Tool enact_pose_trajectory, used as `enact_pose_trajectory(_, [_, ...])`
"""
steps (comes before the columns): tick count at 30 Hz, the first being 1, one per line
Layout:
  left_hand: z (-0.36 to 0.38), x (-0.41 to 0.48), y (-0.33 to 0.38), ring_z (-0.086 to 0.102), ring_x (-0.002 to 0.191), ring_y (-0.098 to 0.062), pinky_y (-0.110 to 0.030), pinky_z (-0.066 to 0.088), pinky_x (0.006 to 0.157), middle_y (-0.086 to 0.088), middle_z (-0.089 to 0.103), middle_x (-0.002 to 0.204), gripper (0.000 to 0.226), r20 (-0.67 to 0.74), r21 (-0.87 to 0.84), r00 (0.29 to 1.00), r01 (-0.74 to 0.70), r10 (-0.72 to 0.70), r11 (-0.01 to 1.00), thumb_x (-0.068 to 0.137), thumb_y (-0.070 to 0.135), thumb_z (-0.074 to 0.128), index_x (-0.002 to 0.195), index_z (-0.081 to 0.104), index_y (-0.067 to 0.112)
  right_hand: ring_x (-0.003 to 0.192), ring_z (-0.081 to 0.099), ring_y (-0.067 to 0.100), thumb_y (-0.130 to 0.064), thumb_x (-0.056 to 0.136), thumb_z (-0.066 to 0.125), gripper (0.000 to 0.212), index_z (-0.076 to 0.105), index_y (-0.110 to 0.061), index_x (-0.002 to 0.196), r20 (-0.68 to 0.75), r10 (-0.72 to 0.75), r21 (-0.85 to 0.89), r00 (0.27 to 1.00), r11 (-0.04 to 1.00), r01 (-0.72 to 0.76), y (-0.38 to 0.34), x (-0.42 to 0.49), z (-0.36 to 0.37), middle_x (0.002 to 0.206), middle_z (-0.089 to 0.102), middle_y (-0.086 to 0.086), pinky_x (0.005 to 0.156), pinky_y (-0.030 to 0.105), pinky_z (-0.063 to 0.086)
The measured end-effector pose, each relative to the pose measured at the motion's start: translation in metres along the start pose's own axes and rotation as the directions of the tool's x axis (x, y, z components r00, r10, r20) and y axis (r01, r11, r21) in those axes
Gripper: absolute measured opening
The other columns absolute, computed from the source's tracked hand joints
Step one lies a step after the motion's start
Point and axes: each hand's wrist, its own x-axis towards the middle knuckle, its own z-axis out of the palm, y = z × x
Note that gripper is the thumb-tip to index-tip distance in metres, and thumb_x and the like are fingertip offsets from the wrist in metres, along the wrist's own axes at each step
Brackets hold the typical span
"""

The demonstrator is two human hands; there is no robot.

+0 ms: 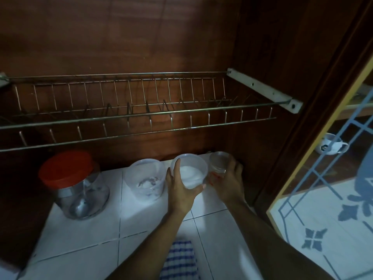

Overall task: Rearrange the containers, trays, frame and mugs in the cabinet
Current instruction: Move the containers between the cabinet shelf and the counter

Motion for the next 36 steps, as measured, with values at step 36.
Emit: enact_pose_trajectory(36, [-0.06, -0.065, 0.028, 0.043, 0.132, -0.023, -0.039, 0.039, 0.109, -0.005, 0.046, 0.144, 0.067, 0.059, 0.192, 0.998, 0.012, -0.023, 0.981, 0.082, 0.018, 0.071, 0.142, 0.041, 0.018, 0.138, 0.035, 0.038, -0.045, 0.081, 0.069, 0.091, 0.023, -0.013, 0.152, 0.176, -0.295, -0.144, 0.939, 0.936, 0.321, -0.043, -0.088, -0.053, 0.153, 0.03, 0.018, 0.103, 0.05, 0.044])
